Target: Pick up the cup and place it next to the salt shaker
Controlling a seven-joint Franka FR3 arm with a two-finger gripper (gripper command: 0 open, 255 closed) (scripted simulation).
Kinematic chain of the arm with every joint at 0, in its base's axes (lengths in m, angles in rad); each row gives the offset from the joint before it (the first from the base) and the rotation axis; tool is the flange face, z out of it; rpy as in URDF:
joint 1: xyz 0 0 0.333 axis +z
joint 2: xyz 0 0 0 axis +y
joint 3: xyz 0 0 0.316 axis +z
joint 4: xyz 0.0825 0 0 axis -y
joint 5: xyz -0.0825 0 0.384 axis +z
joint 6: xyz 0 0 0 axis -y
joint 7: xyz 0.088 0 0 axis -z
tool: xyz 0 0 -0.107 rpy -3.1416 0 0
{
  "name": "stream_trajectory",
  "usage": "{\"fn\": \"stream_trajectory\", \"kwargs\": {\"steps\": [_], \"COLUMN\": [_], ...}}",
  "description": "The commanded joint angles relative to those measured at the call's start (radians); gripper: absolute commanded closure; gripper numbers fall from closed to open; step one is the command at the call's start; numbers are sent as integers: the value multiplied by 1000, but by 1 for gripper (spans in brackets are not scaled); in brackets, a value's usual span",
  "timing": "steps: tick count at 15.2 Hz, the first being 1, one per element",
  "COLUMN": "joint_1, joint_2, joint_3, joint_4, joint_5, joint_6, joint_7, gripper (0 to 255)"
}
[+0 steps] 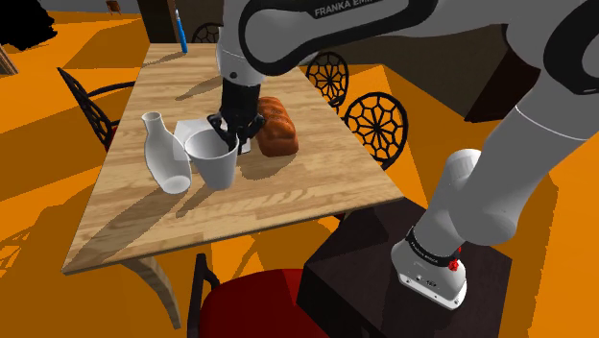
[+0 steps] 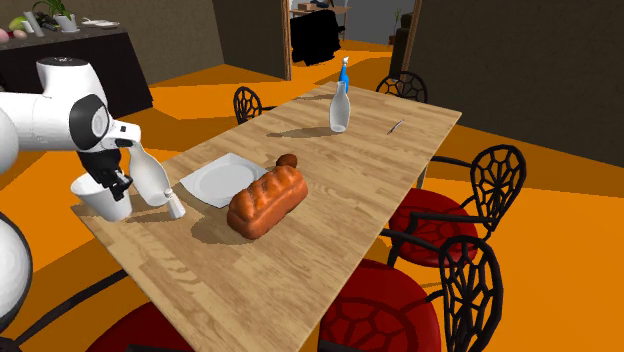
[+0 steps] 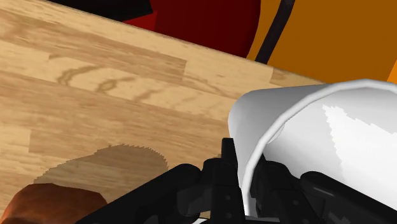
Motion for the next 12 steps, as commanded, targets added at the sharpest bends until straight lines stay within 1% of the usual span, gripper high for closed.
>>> {"fn": "stream_trajectory", "kwargs": {"steps": [1, 12], "joint_1": [0, 4], "joint_2": [6, 53], "joint_3": [0, 4], "joint_4": [-19, -116], "joint_5": [2, 16], "joint_6": [25, 168], "joint_7": [-5, -31], "gripper": [255, 255]}}
